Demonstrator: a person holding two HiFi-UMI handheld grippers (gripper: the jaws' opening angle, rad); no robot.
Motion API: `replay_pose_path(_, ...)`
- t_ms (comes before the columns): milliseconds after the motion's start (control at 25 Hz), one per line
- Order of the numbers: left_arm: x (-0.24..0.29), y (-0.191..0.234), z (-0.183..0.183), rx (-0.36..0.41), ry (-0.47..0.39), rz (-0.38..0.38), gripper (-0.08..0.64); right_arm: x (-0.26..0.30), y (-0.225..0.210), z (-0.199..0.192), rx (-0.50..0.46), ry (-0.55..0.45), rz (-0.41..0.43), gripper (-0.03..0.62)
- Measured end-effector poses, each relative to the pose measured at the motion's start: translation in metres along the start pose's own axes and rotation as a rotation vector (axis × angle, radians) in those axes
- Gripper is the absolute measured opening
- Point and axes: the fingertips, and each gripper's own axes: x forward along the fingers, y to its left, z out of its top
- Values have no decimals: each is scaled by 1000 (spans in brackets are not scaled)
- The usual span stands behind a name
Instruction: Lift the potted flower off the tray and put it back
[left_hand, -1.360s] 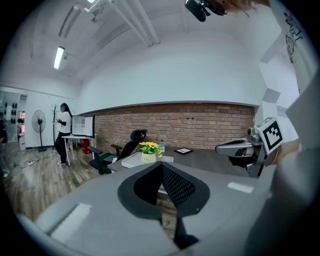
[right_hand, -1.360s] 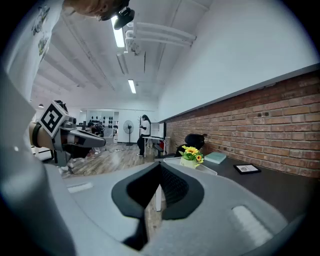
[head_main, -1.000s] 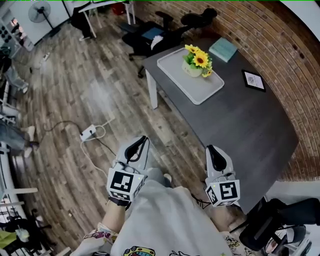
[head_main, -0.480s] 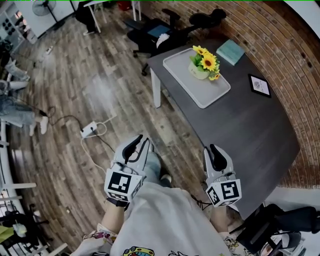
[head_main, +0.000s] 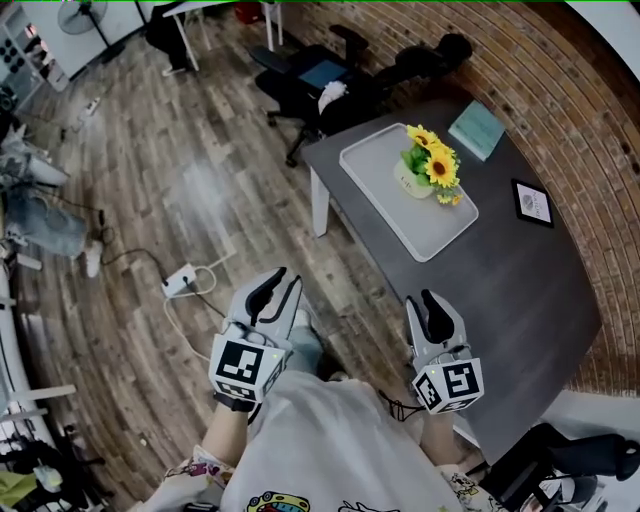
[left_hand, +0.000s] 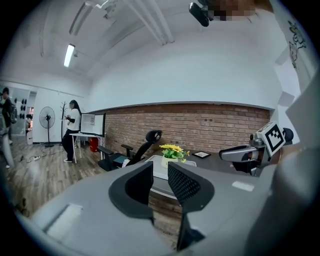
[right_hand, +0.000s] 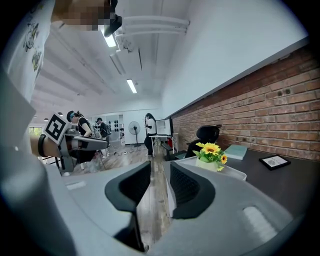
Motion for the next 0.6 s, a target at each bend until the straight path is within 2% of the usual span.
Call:
replay_pose_path(280,37,61,12,2,3,-9,104,70,-5,20,6,-2,-7,130)
replay_pose_path(600,54,115,18,-4,3,-20,120,117,0,32,11,-6,-44,138)
